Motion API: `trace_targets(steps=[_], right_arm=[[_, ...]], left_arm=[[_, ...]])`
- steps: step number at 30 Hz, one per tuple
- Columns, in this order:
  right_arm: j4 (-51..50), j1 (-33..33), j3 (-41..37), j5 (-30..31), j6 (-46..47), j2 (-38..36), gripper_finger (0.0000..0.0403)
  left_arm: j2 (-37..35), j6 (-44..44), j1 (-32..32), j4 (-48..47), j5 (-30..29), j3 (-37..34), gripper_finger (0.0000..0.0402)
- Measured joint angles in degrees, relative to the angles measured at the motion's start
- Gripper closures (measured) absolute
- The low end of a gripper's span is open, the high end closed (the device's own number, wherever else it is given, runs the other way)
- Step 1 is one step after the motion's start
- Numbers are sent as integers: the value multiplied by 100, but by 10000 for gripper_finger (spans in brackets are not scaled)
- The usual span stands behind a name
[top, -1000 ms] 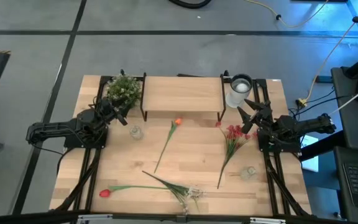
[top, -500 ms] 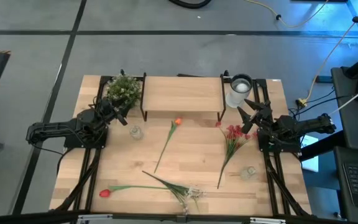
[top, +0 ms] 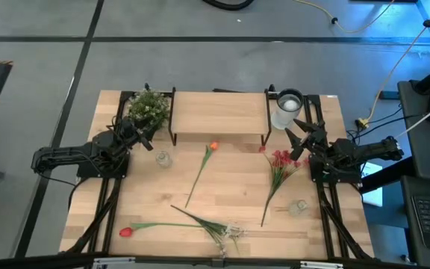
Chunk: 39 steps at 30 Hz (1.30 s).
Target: Pick and place flowers into a vace then onto a shelf
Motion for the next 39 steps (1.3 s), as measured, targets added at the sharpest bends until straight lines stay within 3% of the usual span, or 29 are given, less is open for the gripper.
trace_targets(steps=[17, 25, 39], right_arm=[[35, -2, 0, -1, 203, -1, 148], [8, 0, 0, 1, 1428, -1, 148], [-615, -2, 2, 3, 2671, -1, 148]], left_arm=[[0, 0, 2, -2, 0, 1, 166], [0, 0, 0, -2, 0, 2, 166], [0, -2, 1, 0, 0, 1, 166]])
